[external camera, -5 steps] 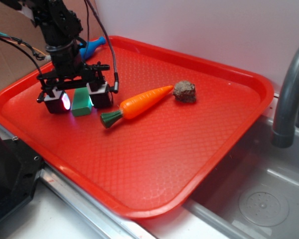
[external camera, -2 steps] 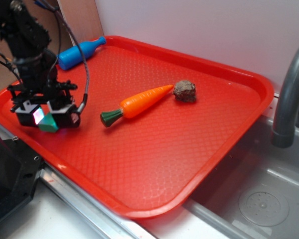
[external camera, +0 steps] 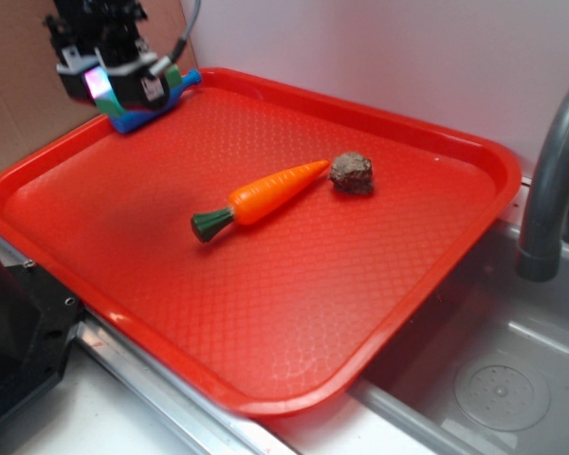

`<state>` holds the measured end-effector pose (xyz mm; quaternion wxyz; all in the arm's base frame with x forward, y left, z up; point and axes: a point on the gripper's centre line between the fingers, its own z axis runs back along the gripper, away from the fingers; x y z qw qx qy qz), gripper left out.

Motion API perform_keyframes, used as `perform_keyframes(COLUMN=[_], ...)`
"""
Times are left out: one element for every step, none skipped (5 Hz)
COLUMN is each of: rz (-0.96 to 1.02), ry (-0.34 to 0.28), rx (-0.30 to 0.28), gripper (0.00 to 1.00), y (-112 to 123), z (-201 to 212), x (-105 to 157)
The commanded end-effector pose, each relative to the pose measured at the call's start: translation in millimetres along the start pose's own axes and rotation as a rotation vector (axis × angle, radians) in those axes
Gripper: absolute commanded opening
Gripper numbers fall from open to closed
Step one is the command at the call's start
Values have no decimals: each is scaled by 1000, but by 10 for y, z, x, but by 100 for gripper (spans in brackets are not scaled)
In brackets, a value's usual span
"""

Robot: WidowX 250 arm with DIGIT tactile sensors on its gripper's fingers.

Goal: Grab the green block.

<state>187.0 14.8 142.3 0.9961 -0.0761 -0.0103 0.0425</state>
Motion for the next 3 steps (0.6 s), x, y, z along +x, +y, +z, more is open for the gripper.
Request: perform_keyframes(rz=[-220, -186, -174], ry=[-53, -16, -34], rx=[46, 68, 76], gripper=[0, 0, 0], y=[-268, -338, -324], z=[689, 721, 746], x=[-199, -235, -292])
